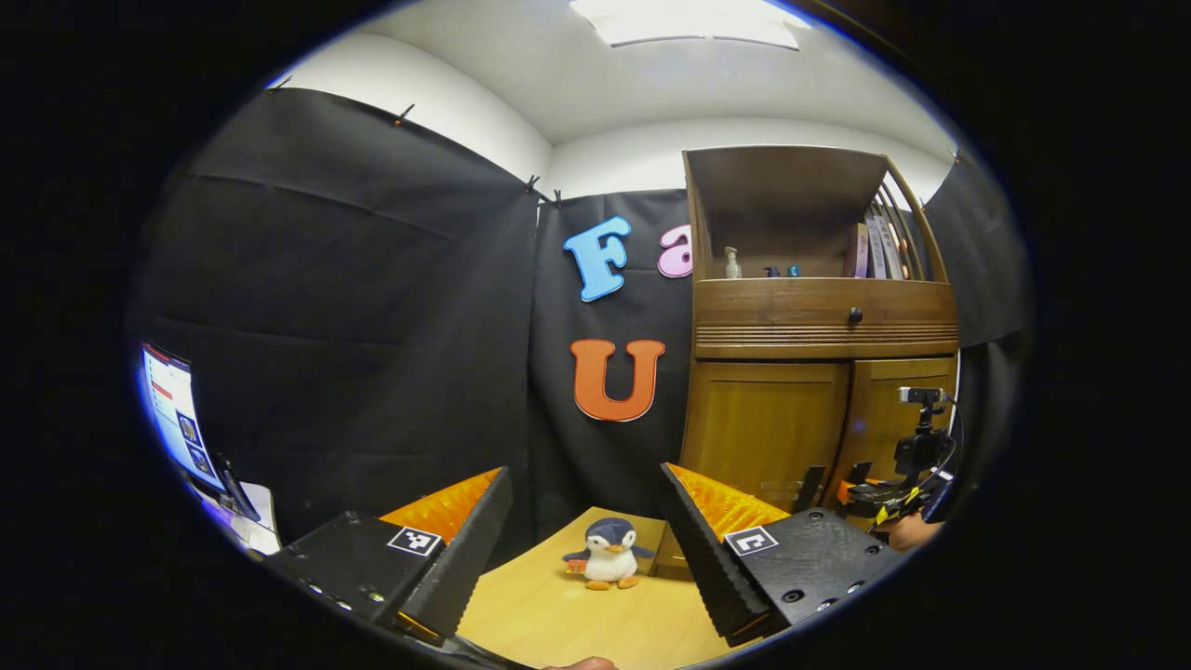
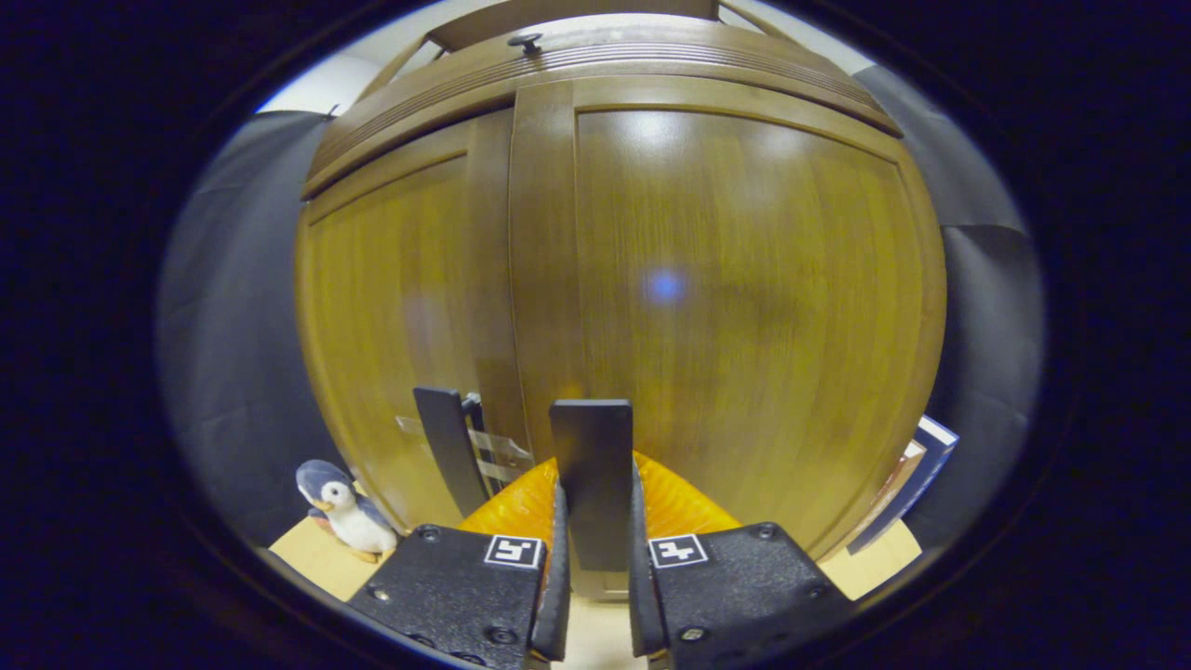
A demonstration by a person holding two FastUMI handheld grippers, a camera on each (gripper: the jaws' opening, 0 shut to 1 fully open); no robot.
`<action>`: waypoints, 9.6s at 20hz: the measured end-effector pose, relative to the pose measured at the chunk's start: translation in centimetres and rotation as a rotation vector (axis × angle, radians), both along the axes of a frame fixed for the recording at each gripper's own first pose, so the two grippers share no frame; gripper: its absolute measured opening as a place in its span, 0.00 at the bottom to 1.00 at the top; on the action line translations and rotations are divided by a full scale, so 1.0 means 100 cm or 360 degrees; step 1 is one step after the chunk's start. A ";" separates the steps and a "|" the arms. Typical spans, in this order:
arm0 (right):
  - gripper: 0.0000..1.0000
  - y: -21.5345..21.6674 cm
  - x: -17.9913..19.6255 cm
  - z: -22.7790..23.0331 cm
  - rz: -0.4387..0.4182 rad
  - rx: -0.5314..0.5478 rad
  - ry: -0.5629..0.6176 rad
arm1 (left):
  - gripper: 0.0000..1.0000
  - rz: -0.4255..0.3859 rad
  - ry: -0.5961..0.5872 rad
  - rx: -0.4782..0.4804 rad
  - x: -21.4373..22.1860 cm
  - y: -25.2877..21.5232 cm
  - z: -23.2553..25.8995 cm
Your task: Open the right door of the double-door shoe cabinet with the right hand, and open the left door with the left hand.
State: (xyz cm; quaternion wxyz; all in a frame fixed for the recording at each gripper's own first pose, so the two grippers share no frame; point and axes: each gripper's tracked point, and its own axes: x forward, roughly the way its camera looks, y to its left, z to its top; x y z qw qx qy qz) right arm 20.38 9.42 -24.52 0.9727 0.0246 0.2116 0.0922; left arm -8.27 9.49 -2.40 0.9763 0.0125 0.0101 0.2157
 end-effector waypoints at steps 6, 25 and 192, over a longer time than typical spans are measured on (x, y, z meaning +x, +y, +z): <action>0.26 -0.009 -0.032 0.006 0.0130 0.0024 -0.0040 | 0.95 -0.0105 0.0028 -0.0040 0.012 -0.038 -0.008; 0.26 -0.075 -0.134 0.027 0.0383 0.0101 -0.0041 | 0.95 -0.0338 0.0142 -0.0113 0.038 -0.161 -0.037; 0.80 -0.090 -0.159 0.106 -0.0043 -0.0049 -0.0138 | 0.45 -0.0620 0.0463 -0.0134 0.115 -0.100 -0.153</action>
